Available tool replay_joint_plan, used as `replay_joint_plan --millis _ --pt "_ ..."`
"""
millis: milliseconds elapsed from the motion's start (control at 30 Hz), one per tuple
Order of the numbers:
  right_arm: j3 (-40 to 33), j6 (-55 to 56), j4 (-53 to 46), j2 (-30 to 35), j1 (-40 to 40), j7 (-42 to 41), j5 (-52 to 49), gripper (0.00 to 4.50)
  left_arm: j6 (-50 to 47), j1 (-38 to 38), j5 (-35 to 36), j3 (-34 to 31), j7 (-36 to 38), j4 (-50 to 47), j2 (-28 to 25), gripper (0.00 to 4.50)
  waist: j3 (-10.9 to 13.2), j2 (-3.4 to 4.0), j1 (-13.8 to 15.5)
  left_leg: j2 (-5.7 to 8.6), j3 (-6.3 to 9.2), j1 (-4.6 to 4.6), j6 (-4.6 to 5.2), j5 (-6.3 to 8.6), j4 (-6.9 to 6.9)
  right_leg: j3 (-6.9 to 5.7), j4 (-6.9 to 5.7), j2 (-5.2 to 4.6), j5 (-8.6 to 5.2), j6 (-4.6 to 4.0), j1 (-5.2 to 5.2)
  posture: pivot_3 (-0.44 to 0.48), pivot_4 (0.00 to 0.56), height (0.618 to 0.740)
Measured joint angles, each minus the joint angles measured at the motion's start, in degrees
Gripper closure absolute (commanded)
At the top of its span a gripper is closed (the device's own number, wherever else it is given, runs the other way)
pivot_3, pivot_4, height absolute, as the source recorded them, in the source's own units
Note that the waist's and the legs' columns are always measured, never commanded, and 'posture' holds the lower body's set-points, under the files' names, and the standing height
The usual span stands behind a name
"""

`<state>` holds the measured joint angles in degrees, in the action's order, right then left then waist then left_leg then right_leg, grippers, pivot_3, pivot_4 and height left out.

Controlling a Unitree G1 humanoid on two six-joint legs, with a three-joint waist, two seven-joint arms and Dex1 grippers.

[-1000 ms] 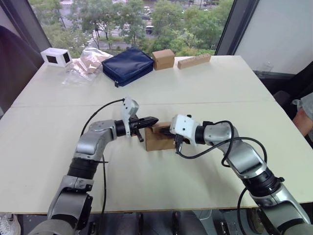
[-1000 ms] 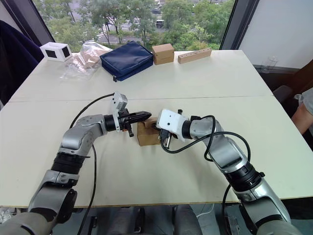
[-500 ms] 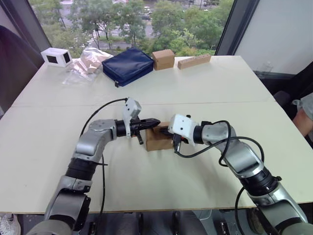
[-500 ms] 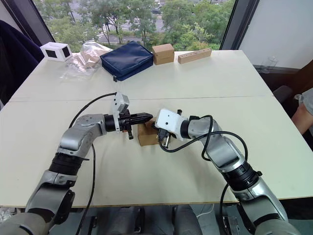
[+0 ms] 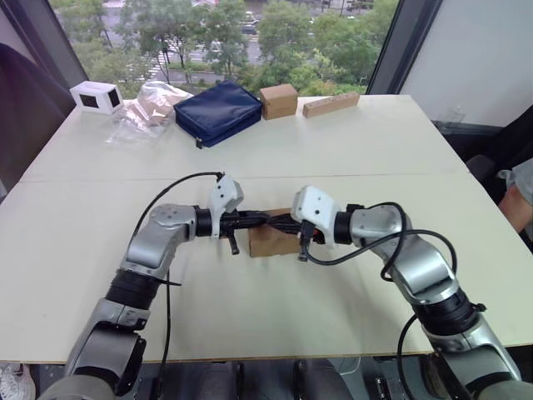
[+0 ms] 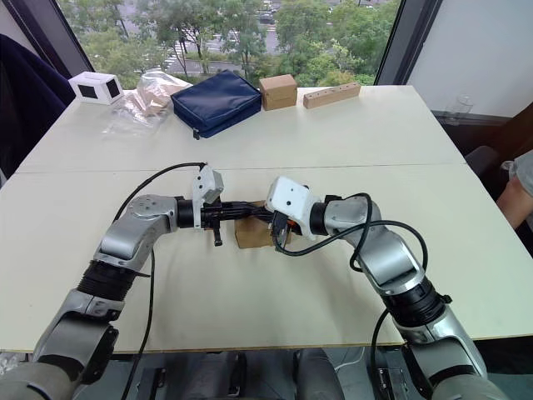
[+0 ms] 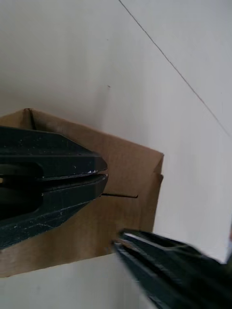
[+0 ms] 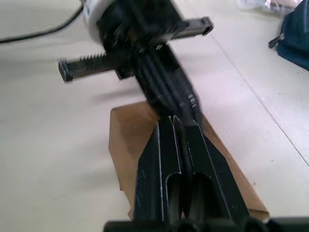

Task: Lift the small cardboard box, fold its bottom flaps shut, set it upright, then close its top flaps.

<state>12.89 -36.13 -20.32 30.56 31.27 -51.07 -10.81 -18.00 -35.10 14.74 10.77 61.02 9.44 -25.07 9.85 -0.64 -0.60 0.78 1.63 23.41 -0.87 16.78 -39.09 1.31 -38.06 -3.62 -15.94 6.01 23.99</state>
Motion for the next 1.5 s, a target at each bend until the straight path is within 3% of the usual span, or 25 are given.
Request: replay_joint_plan --millis 167,400,633,1000,1367,1500 --pt "-4.5 -0.7 0.9 0.6 -0.4 1.1 -2.1 4.50 0.8 0.1 -0.3 -1.0 -2.1 -0.4 0.7 4.44 0.0 0.00 0.0 0.00 0.00 0.00 0.00 0.00 0.00 0.00 0.00 0.00 0.00 0.00 0.01 0.000 0.150 0.740" --pt "-6.1 2.7 4.9 0.2 -0.5 2.5 -2.4 4.50 -6.2 2.1 4.0 -5.7 -5.9 -9.6 -0.8 4.44 0.0 0.00 -0.2 -0.04 -0.01 0.00 0.01 0.01 0.02 0.01 -0.02 0.01 0.00 0.00 0.03 0.000 0.150 0.740" --pt "-3.3 5.8 8.5 -0.2 -0.4 2.9 -0.7 4.50 -8.7 3.8 4.6 -5.4 -7.7 -12.9 -1.0 4.44 0.0 0.00 -0.1 -0.02 -0.02 0.00 0.01 0.00 0.01 0.01 -0.02 0.00 0.00 0.00 0.02 0.000 0.150 0.740" --pt "3.9 7.9 10.8 -0.3 0.2 2.9 4.6 4.50 -3.4 4.7 -2.4 1.9 -7.5 -10.5 -1.9 4.44 0.0 0.00 -0.1 -0.02 -0.02 -0.01 0.00 0.00 0.01 0.01 -0.01 0.02 0.00 0.00 0.02 0.000 0.150 0.740" --pt "4.2 7.7 10.9 -1.0 0.4 4.1 6.0 4.50 -3.0 4.8 -2.6 1.7 -7.8 -10.7 -1.7 4.44 0.0 0.00 -0.1 -0.02 -0.02 -0.02 0.00 0.00 0.01 0.01 -0.01 0.02 0.00 0.00 0.01 0.000 0.150 0.740" --pt "1.3 10.8 10.9 -2.6 -1.0 4.2 3.8 4.50 -6.6 6.2 1.2 -2.4 -10.4 -11.9 0.2 4.44 0.0 0.00 -0.1 -0.03 -0.01 -0.02 0.01 0.00 0.01 0.01 -0.01 0.02 0.00 0.00 0.01 0.000 0.150 0.740"
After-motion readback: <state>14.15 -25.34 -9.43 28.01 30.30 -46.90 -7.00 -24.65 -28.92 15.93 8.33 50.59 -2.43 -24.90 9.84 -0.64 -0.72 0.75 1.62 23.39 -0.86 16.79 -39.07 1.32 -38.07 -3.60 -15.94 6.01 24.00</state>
